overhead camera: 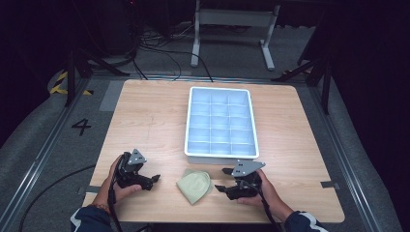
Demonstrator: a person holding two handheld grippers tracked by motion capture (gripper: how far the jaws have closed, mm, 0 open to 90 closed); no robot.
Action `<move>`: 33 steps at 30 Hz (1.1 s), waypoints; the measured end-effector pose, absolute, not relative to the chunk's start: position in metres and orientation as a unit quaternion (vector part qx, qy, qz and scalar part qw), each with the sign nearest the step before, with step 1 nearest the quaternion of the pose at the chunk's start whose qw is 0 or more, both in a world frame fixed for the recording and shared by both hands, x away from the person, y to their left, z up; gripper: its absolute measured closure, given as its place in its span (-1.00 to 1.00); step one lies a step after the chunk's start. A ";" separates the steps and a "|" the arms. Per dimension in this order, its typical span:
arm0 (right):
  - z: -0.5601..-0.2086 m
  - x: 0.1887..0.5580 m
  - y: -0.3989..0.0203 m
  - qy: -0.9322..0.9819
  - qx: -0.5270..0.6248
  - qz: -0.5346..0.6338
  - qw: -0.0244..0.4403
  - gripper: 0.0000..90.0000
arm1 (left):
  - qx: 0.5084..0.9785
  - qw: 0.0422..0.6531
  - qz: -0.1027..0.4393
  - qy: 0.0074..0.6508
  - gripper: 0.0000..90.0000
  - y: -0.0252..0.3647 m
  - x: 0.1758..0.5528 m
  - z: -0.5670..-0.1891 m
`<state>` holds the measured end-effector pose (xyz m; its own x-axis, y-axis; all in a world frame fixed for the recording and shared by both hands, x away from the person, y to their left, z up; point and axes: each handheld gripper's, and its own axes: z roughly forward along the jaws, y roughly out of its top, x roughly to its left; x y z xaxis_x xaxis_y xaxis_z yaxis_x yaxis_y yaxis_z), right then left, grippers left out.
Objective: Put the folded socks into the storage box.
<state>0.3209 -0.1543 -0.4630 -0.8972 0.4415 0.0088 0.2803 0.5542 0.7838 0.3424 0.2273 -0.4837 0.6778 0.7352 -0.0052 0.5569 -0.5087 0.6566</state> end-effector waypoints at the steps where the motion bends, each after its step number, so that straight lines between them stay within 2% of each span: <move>1: -0.462 0.321 -0.151 0.876 0.205 0.427 0.093 -0.20 | 0.857 0.323 0.138 0.377 -1.00 0.227 0.342 -0.484; 15: -0.472 0.331 -0.101 0.876 0.210 0.429 0.071 -0.28 | 0.857 0.322 0.138 0.377 -0.99 0.227 0.342 -0.484; 21: -0.482 0.338 -0.091 0.878 0.226 0.416 0.074 -0.52 | 0.858 0.322 0.138 0.375 -1.00 0.227 0.343 -0.484; 23: -0.482 0.339 -0.089 0.879 0.227 0.412 0.077 -0.54 | 0.858 0.323 0.138 0.375 -0.99 0.227 0.343 -0.484; 29: -0.483 0.340 -0.084 0.888 0.215 0.401 0.062 -0.53 | 0.857 0.323 0.138 0.377 -1.00 0.227 0.342 -0.484; 31: -0.482 0.341 -0.084 0.892 0.207 0.399 0.057 -0.45 | 0.858 0.321 0.139 0.377 -0.99 0.227 0.342 -0.484; 33: -0.481 0.340 -0.083 0.895 0.192 0.399 0.051 -0.27 | 0.858 0.321 0.138 0.377 -0.99 0.227 0.342 -0.484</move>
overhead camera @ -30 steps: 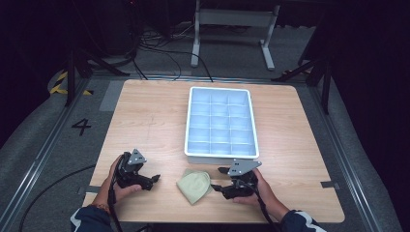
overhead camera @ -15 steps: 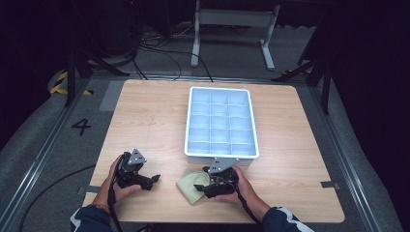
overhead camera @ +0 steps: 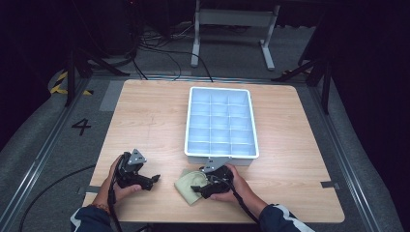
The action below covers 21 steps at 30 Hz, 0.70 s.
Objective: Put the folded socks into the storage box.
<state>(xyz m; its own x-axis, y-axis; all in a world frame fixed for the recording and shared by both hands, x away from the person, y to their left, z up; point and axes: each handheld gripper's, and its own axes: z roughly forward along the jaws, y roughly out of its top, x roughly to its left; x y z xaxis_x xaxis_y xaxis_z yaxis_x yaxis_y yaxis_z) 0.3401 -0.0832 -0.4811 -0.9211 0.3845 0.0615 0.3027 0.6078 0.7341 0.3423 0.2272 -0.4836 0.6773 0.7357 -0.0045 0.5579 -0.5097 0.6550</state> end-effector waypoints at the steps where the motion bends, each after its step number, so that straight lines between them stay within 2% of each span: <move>1: -0.480 0.339 -0.083 0.897 0.187 0.397 0.046 -0.21 | 0.857 0.322 0.138 0.377 -0.99 0.227 0.342 -0.484; 6: -0.476 0.335 -0.082 0.905 0.163 0.392 0.021 0.35 | 0.857 0.323 0.136 0.378 -0.99 0.227 0.342 -0.484; 8: -0.475 0.335 -0.082 0.908 0.157 0.388 0.013 0.47 | 0.857 0.323 0.136 0.378 -1.00 0.227 0.342 -0.484; 13: -0.473 0.332 -0.084 0.913 0.144 0.382 0.014 0.62 | 0.857 0.322 0.137 0.378 -0.99 0.227 0.342 -0.484; 21: -0.472 0.329 -0.105 0.912 0.152 0.382 0.016 0.67 | 0.857 0.323 0.136 0.377 -0.99 0.227 0.342 -0.484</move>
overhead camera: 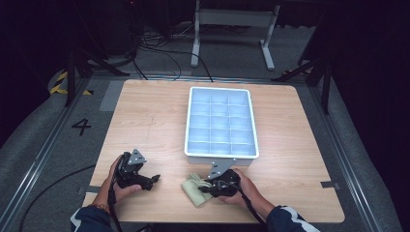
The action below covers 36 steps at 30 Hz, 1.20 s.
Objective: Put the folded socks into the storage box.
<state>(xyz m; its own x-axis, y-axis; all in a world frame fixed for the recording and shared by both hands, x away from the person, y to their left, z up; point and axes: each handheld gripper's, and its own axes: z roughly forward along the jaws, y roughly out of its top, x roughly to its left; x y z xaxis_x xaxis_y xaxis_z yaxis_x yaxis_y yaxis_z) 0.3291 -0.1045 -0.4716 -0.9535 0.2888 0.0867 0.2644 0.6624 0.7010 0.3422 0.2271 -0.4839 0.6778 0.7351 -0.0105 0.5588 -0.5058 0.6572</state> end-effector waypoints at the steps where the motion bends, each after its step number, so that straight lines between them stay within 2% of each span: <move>1: -0.472 0.330 -0.109 0.910 0.154 0.385 0.013 0.67 | 0.858 0.321 0.138 0.376 -0.99 0.227 0.342 -0.484; 10: -0.468 0.329 -0.133 0.918 0.146 0.366 0.039 0.67 | 0.858 0.322 0.138 0.376 -0.99 0.227 0.342 -0.484; 36: -0.447 0.325 -0.175 0.900 0.165 0.400 0.057 0.69 | 0.858 0.321 0.139 0.377 -0.99 0.227 0.342 -0.484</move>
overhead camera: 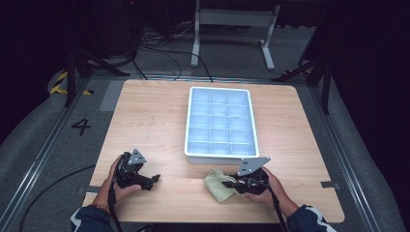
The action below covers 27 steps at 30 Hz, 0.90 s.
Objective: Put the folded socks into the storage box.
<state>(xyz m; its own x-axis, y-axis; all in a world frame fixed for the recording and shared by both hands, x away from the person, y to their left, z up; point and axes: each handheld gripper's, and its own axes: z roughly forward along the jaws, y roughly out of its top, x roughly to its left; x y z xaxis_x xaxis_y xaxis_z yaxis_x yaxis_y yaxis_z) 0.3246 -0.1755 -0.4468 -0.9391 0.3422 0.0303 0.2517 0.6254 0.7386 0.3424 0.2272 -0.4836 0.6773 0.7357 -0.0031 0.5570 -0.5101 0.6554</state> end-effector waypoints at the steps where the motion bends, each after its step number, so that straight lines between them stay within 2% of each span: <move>1: -0.446 0.324 -0.177 0.900 0.164 0.400 0.057 0.69 | 0.858 0.320 0.139 0.377 -0.99 0.227 0.342 -0.484; 27: -0.412 0.306 -0.242 0.869 0.201 0.439 0.110 0.69 | 0.857 0.323 0.139 0.376 -0.99 0.227 0.343 -0.484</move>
